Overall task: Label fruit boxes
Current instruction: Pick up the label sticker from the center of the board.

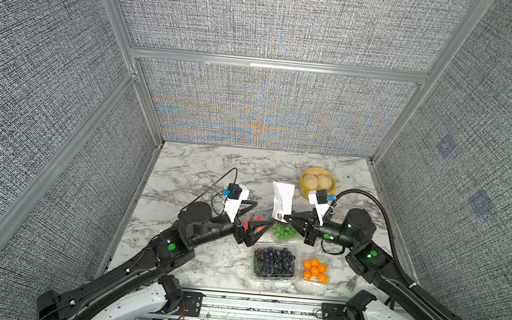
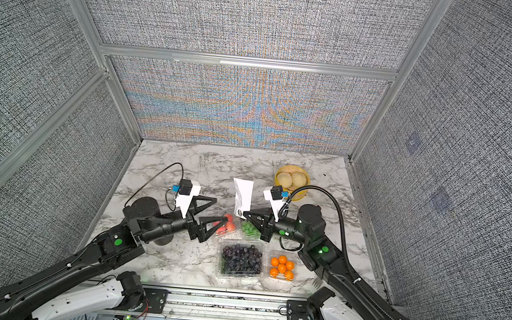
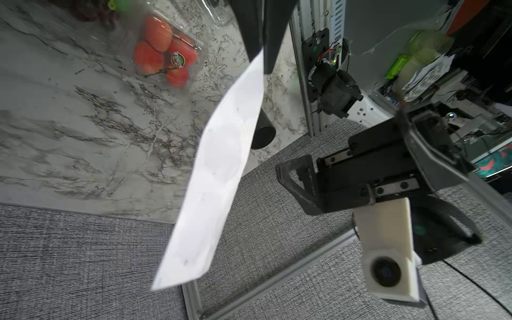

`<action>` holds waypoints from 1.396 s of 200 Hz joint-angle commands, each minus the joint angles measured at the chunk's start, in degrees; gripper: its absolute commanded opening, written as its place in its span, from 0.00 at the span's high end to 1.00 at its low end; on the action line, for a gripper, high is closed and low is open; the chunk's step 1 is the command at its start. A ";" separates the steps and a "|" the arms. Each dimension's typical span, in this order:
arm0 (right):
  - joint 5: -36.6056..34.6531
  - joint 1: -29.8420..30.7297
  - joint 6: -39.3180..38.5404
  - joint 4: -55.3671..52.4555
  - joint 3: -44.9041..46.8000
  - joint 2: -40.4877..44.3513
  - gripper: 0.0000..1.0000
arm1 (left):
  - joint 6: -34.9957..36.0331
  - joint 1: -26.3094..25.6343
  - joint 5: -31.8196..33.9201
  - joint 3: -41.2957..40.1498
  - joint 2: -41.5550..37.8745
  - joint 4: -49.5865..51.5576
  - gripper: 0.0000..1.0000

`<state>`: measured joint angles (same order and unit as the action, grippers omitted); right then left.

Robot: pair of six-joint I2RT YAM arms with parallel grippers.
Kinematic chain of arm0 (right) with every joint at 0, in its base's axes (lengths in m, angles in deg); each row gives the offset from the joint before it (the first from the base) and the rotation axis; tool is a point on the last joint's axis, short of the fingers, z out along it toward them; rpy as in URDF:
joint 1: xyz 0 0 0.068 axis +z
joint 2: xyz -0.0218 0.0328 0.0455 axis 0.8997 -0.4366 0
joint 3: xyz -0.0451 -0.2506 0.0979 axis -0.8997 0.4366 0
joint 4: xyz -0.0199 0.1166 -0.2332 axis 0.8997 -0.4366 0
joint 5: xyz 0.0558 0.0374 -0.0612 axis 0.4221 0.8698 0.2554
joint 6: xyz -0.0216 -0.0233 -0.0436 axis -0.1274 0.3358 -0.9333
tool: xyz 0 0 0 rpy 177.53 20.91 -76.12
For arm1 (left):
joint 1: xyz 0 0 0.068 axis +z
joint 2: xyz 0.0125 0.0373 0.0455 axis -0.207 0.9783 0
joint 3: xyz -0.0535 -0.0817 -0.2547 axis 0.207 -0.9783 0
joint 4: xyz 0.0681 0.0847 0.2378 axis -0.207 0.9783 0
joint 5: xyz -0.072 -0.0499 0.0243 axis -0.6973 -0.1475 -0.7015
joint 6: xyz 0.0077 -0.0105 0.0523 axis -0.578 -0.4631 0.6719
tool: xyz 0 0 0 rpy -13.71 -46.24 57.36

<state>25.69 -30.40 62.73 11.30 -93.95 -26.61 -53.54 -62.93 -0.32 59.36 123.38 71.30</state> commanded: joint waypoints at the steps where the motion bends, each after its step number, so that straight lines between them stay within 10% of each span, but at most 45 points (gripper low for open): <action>1: 12.64 -1.23 5.79 8.98 0.94 1.21 1.00 | 1.27 0.08 -9.79 -0.80 1.51 -9.30 0.06; 55: 16.94 -1.37 9.54 15.53 0.82 1.89 1.00 | 1.97 -0.01 -6.97 -3.70 0.22 -13.44 0.03; 153: 14.59 -1.37 6.80 11.94 0.50 2.15 1.00 | 0.08 -0.06 -13.75 -3.03 2.82 -14.92 0.70; 279: 13.02 -1.46 5.22 10.48 0.82 1.54 1.00 | -0.86 -0.13 -16.23 -3.97 2.91 -15.83 1.00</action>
<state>39.05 -31.86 68.24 21.07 -93.12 -24.82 -54.04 -62.97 -14.20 55.32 126.16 56.90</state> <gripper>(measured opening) 0.048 0.060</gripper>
